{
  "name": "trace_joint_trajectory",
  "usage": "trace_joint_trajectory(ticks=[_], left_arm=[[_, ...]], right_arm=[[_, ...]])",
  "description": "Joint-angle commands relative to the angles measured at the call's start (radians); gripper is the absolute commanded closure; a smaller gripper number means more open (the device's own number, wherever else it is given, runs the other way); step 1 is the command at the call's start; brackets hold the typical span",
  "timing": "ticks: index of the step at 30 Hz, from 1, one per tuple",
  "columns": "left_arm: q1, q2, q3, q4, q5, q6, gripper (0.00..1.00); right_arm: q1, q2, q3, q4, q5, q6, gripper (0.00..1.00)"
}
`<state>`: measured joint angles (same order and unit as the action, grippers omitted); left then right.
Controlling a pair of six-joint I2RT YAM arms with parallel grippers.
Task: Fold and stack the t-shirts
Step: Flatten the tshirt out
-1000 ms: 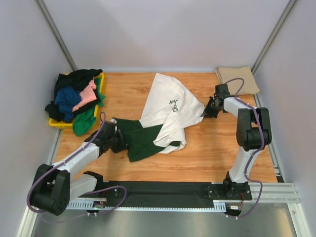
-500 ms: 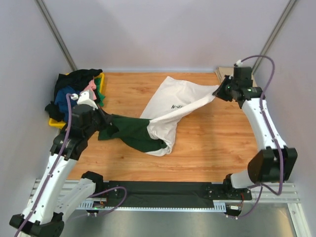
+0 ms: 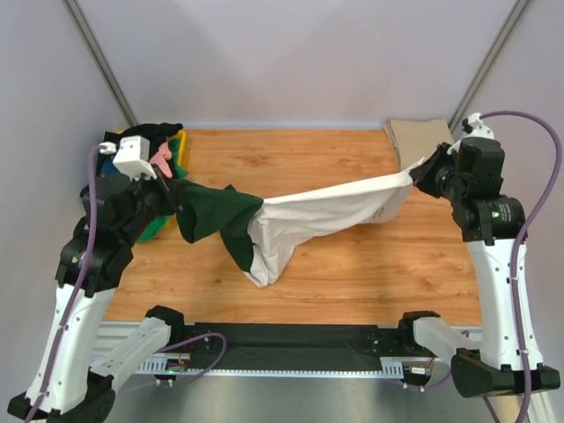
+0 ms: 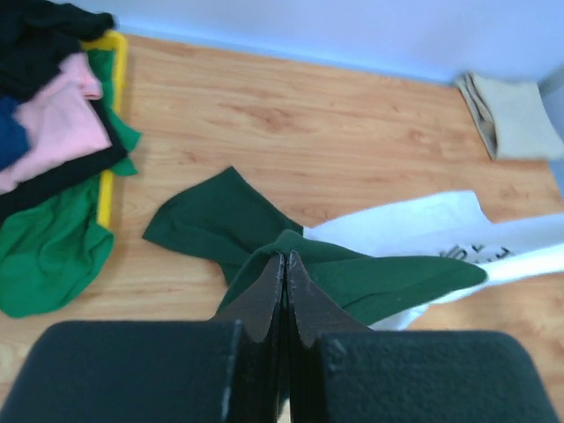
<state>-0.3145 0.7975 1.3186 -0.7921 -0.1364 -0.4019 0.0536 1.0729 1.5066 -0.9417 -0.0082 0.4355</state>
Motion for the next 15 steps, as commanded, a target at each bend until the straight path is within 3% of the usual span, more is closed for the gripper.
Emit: trace_joint_trajectory(ticks=[1,3,7,12,15], left_arm=[[-0.001,0.102,0.005,0.077,0.226,0.112,1.0],[-0.003,0.178,0.022,0.102,0.323,0.124,1.0],[-0.012,0.431,0.199,0.035,0.379,0.195,1.0],[-0.035,0.433,0.332,0.027,0.188,0.218,1.0],[-0.035,0.402,0.471,0.004,0.144,0.245,1.0]], right_arm=[[-0.006,-0.03,-0.136,-0.008,-0.034,0.002,1.0],[-0.008,-0.039,-0.207,0.032,-0.05,0.015,1.0],[-0.005,-0.021,-0.315,0.057,-0.081,0.022,1.0],[-0.005,-0.082,-0.293,0.031,-0.024,-0.006,1.0],[-0.003,-0.151,-0.188,0.006,-0.016,-0.02,1.0]])
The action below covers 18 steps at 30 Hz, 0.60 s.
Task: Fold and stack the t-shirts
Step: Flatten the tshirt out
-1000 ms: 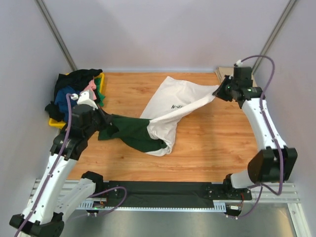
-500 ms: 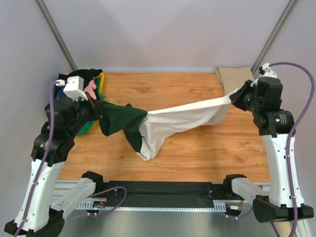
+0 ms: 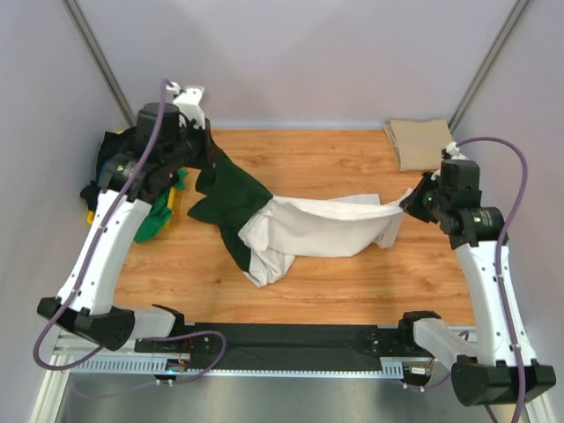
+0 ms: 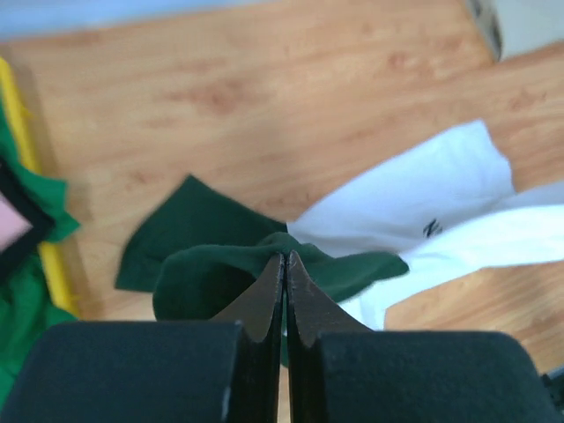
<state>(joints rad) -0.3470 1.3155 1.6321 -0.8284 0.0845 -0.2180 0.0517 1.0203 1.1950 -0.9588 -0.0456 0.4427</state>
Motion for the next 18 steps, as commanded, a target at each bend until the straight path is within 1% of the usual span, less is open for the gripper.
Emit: trace_joint_trajectory(ticks=[1,2,4,5,6,8,9,13,14,16,18], left_arm=[[-0.003,-0.124,0.246,0.035,-0.075,0.078,1.0],[-0.003,-0.134,0.288,0.032,-0.075,0.083,1.0],[-0.003,-0.166,0.403,0.031,-0.083,0.089,1.0],[-0.003,-0.177,0.434,0.031,-0.083,0.092,1.0],[-0.003,-0.205,0.481,0.038,-0.083,0.095,1.0],[-0.003,-0.267,0.497,0.066,-0.075,0.095,1.0],[-0.003,-0.294,0.486,0.113,-0.057,0.092,1.0],[-0.003,-0.419,0.443,0.25,0.069,0.088,1.0],[-0.003,-0.432,0.449,0.264,0.081,0.088,1.0],[-0.003,-0.43,0.511,0.269,0.109,0.101,1.0],[-0.003,-0.392,0.56,0.241,0.122,0.118,1.0]], right_arm=[[-0.003,-0.117,0.153,0.017,0.013,-0.032,1.0],[-0.001,-0.152,0.222,0.014,0.009,-0.035,1.0],[-0.003,-0.189,0.285,0.017,-0.003,-0.047,1.0],[-0.003,-0.207,0.316,0.015,-0.004,-0.051,1.0],[-0.001,-0.242,0.377,0.015,-0.005,-0.056,1.0],[-0.003,-0.302,0.42,0.028,-0.008,-0.061,1.0],[-0.003,-0.322,0.457,0.032,-0.007,-0.062,1.0],[-0.003,-0.426,0.521,0.063,-0.008,-0.068,1.0],[-0.004,-0.443,0.532,0.069,-0.013,-0.071,1.0],[-0.004,-0.479,0.56,0.068,-0.01,-0.075,1.0],[-0.004,-0.486,0.577,0.066,0.003,-0.079,1.0]])
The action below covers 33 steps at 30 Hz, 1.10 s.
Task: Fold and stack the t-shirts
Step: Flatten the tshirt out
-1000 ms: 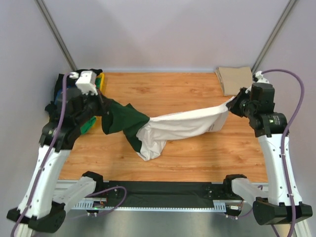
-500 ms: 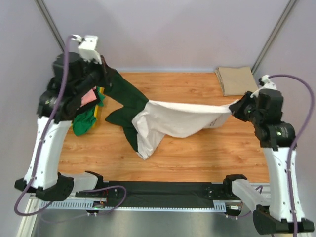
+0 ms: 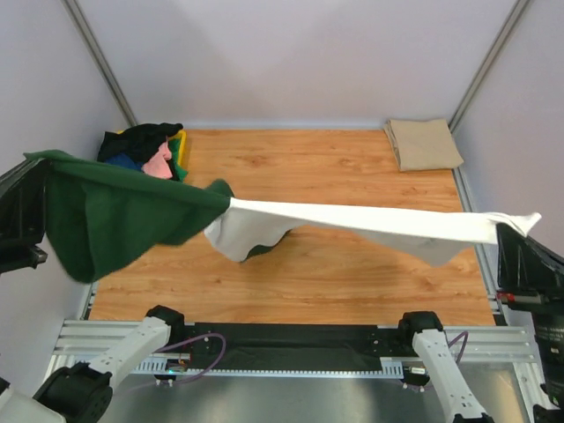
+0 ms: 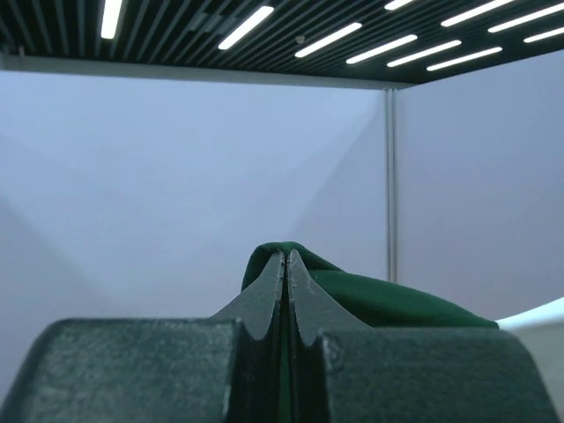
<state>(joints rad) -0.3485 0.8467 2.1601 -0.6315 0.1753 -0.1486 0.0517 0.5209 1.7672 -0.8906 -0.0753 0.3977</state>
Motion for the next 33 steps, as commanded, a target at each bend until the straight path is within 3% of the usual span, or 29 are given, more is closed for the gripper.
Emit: trace_joint_trajectory(ticks=[1,5,11,14,16,17,18,19,20,22,23,29,32,33], left_arm=[[-0.001,0.095,0.078,0.033,0.033,0.052,1.0],[-0.001,0.199,0.141,-0.005,0.026,0.083,1.0],[0.002,0.469,0.199,-0.079,-0.15,0.185,1.0],[0.15,0.677,0.162,-0.033,-0.007,0.155,1.0],[0.19,0.791,0.159,-0.022,0.013,0.115,1.0],[0.204,0.921,0.173,-0.052,0.001,0.121,1.0],[0.226,0.986,0.22,-0.078,-0.006,0.127,0.92],[0.239,1.038,0.231,-0.1,-0.005,0.112,0.78],[0.253,1.107,0.231,-0.135,0.031,0.086,0.61],[0.267,1.138,0.192,-0.16,0.055,0.035,0.35],[0.261,1.135,0.126,-0.157,0.052,0.027,0.3],[0.203,1.004,-0.089,-0.163,-0.074,-0.011,0.27],[0.168,0.903,-0.245,-0.184,-0.146,-0.092,0.28],[0.158,0.872,-0.364,-0.177,-0.148,-0.115,0.28]], right_arm=[[-0.003,0.017,0.023,-0.019,0.048,-0.034,1.0],[-0.004,0.137,0.076,-0.073,0.118,-0.049,1.0],[-0.003,0.4,0.025,-0.105,0.327,-0.008,1.0],[-0.004,0.549,-0.083,-0.042,0.426,0.053,1.0],[-0.006,0.643,-0.146,0.016,0.454,0.07,1.0],[-0.012,0.748,-0.146,0.01,0.456,0.078,0.61],[-0.016,0.807,-0.112,-0.046,0.445,0.088,0.24],[-0.019,0.855,-0.092,-0.077,0.445,0.119,0.05],[-0.019,0.907,-0.089,-0.088,0.437,0.124,0.0],[-0.019,0.898,-0.183,-0.001,0.407,0.121,0.0],[-0.019,0.863,-0.225,0.036,0.404,0.116,0.0],[-0.019,0.8,-0.408,0.137,0.327,0.13,0.0],[-0.013,0.795,-0.547,0.235,0.214,0.142,0.0],[-0.009,0.801,-0.577,0.275,0.175,0.153,0.0]])
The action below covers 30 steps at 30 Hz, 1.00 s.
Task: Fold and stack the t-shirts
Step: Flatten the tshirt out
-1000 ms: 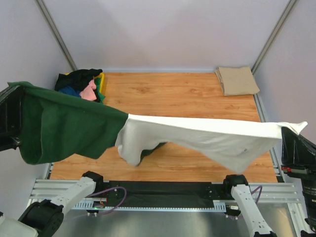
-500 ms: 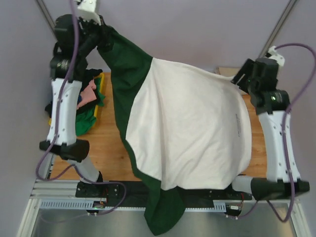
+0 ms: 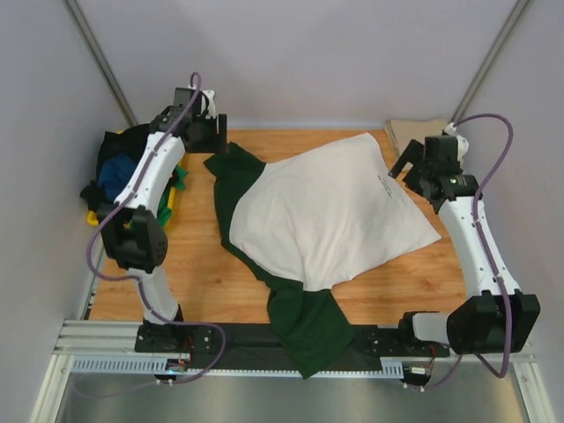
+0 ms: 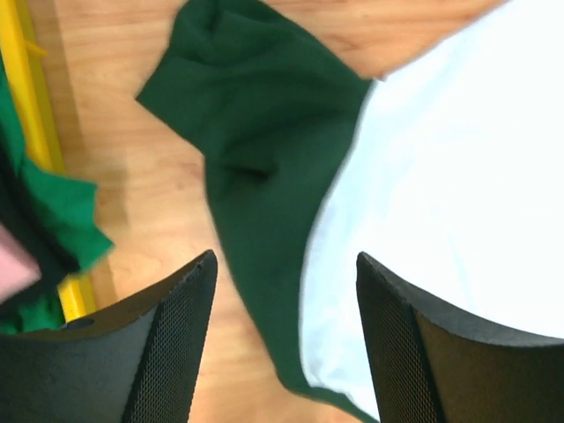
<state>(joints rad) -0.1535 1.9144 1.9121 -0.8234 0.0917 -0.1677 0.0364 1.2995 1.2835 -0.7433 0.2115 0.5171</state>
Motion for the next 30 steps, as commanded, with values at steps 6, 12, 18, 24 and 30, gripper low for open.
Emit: trace_joint_trajectory(ticks=[6,12,18,24,30], left_arm=[[-0.147,-0.382,-0.608,0.134,-0.09,-0.275,0.28],[-0.181,-0.342,-0.889,0.383,0.063,-0.412,0.31],[-0.189,-0.108,-0.791,0.371,-0.009,-0.415,0.32],[-0.181,0.136,-0.465,0.187,-0.147,-0.343,0.34],[-0.121,0.397,0.083,-0.124,-0.273,-0.23,0.33]], right_arm=[[0.008,0.139,-0.21,0.203,-0.236,0.05,0.0],[0.011,0.262,-0.196,0.243,-0.297,0.055,0.0],[0.011,0.343,-0.208,0.248,-0.301,0.05,0.0],[0.016,0.38,-0.314,0.315,-0.357,0.101,0.0],[0.139,0.351,-0.478,0.455,-0.464,0.246,0.0]])
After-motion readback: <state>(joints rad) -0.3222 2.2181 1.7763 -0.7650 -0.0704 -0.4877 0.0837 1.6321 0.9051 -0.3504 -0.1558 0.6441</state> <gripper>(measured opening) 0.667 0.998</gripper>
